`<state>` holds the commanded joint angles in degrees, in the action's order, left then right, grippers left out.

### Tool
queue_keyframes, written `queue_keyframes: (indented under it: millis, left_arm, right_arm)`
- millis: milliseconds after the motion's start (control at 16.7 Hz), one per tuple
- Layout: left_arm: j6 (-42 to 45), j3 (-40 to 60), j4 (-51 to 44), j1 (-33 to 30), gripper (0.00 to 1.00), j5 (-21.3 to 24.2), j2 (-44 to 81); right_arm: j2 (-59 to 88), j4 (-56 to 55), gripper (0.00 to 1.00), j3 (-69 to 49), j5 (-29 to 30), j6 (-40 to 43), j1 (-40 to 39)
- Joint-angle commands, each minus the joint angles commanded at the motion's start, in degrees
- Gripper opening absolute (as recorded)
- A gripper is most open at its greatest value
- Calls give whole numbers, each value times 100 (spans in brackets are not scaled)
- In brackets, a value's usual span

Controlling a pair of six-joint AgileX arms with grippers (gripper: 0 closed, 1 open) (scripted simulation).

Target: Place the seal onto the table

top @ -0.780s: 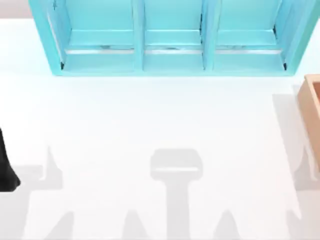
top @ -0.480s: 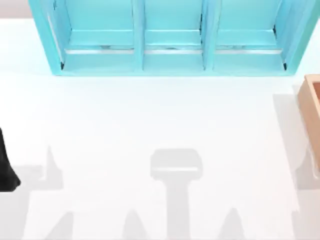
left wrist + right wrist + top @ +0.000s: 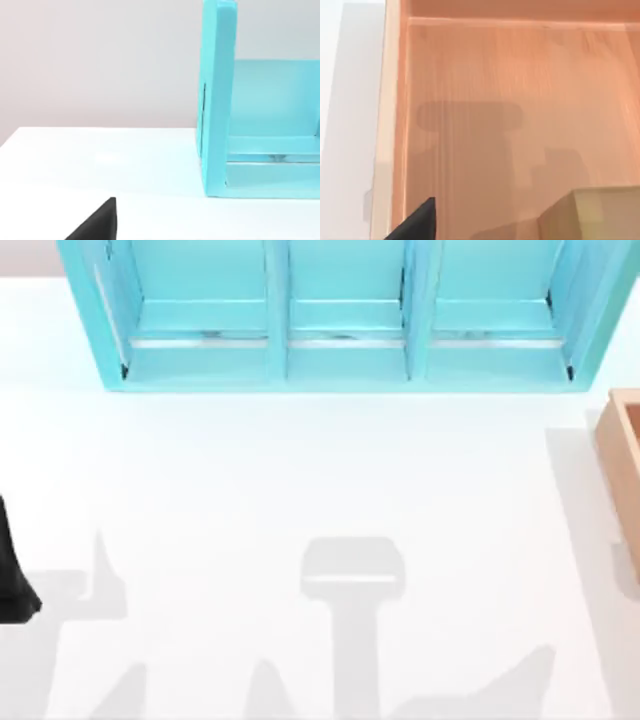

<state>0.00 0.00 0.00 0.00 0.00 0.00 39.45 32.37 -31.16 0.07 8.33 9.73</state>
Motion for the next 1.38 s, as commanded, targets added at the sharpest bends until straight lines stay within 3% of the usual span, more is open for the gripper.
queue_keyframes:
  millis: [300,660,1080,1380]
  left_arm:
    - [0,0,0,0,100,0,0]
    - [0,0,0,0,100,0,0]
    - [0,0,0,0,100,0,0]
    - [0,0,0,0,100,0,0]
  right_arm:
    - [2788,1929,100,-2070,-5,508,542]
    - [4836,3557,100,-3796,15,1043,982]
    - [5203,3867,100,-4142,-7,1163,1059]
    - [5309,3447,100,-3787,-8,1138,1040]
